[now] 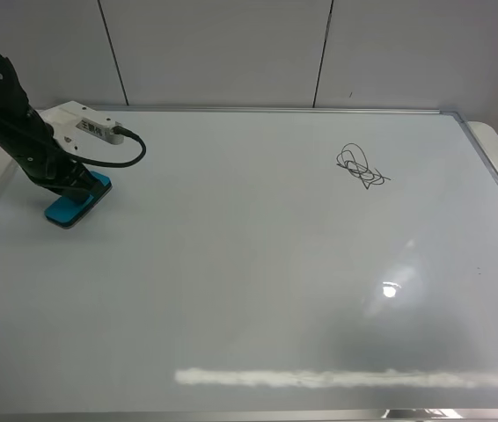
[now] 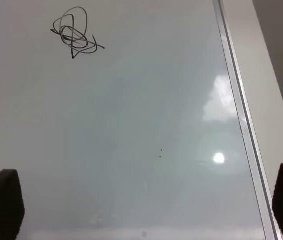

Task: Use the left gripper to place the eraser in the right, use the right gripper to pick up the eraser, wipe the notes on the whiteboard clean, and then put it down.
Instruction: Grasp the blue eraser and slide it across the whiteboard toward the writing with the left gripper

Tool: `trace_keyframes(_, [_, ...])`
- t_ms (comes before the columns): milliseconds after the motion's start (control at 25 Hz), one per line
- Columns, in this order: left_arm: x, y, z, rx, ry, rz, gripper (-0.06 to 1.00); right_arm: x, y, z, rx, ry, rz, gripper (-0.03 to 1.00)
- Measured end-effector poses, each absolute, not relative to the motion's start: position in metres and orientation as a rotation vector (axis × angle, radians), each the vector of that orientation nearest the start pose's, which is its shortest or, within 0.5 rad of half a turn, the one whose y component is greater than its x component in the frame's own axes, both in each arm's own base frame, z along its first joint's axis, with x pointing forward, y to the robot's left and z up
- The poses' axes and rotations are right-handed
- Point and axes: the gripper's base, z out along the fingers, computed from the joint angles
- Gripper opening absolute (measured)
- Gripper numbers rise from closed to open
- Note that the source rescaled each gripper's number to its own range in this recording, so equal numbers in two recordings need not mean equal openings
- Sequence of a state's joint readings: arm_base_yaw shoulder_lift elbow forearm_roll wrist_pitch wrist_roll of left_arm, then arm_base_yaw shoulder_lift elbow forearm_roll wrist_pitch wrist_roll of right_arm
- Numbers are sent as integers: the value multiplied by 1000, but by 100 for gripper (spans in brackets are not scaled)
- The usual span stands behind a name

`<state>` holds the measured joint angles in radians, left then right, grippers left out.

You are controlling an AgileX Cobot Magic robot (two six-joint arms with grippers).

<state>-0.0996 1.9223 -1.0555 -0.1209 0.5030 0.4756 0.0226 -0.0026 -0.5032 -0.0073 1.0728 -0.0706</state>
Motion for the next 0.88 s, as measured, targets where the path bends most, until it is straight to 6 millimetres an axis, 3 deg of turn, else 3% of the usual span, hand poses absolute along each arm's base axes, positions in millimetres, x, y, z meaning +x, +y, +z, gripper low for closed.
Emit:
trace_keyframes(320, [344,-87,125,729,2738,-112,0,-6,-1,277,-95,2049,-39,100])
trace_keyframes(880, [300,-227,110,818,2667,-386,0,-6,-1,277,-95,2049,-39,100])
